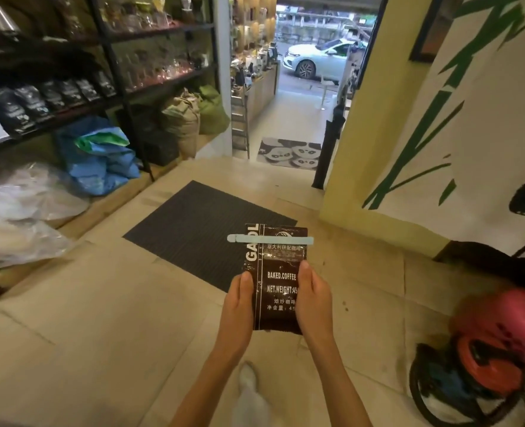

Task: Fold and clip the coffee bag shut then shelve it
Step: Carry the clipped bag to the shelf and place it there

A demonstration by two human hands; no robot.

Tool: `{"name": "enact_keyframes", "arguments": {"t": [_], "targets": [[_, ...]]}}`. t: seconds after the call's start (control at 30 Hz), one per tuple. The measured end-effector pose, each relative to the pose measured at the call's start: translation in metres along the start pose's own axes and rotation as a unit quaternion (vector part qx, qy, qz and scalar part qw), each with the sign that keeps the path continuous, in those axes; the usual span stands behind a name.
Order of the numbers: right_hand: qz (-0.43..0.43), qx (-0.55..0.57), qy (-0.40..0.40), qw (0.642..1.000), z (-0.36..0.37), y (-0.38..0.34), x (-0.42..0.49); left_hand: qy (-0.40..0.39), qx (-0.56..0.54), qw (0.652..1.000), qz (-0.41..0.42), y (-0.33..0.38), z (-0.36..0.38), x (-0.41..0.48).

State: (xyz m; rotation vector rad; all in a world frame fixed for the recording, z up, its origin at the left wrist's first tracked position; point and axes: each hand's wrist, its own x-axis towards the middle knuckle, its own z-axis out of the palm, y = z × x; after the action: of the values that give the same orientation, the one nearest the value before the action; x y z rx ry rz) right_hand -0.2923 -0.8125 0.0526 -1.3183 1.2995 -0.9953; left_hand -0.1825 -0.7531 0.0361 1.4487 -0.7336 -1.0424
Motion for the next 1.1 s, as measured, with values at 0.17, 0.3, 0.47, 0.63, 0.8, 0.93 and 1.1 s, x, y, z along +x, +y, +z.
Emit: {"name": "enact_keyframes", "arguments": {"t": [0.17,0.3,0.47,0.63,0.8,0.93,1.1], "targets": [[-0.014,-0.031,-0.039,0.999,0.054,-0.02,0.121,-0.002,-0.032,0.999,-0.015,0.024,-0.016,0.124],[-0.027,-0.033,-0.084,0.996,0.114,-0.055,0.208,0.022,-0.083,0.996,-0.019,0.07,-0.04,0.219],[-0.073,-0.027,-0.148,0.986,0.198,-0.101,0.289,0.116,-0.098,0.988,0.022,0.117,-0.087,0.311],[-0.099,-0.023,-0.253,0.962,0.29,-0.122,0.331,0.227,-0.1,0.968,0.042,0.13,-0.154,0.355],[-0.092,-0.036,-0.375,0.922,0.377,-0.124,0.325,0.353,-0.112,0.929,0.025,0.124,-0.219,0.353],[-0.079,-0.04,-0.47,0.878,0.44,-0.124,0.304,0.465,-0.132,0.875,0.001,0.116,-0.268,0.341],[-0.09,-0.035,-0.555,0.826,0.526,-0.128,0.292,0.553,-0.144,0.821,0.0,0.115,-0.33,0.345]]}}
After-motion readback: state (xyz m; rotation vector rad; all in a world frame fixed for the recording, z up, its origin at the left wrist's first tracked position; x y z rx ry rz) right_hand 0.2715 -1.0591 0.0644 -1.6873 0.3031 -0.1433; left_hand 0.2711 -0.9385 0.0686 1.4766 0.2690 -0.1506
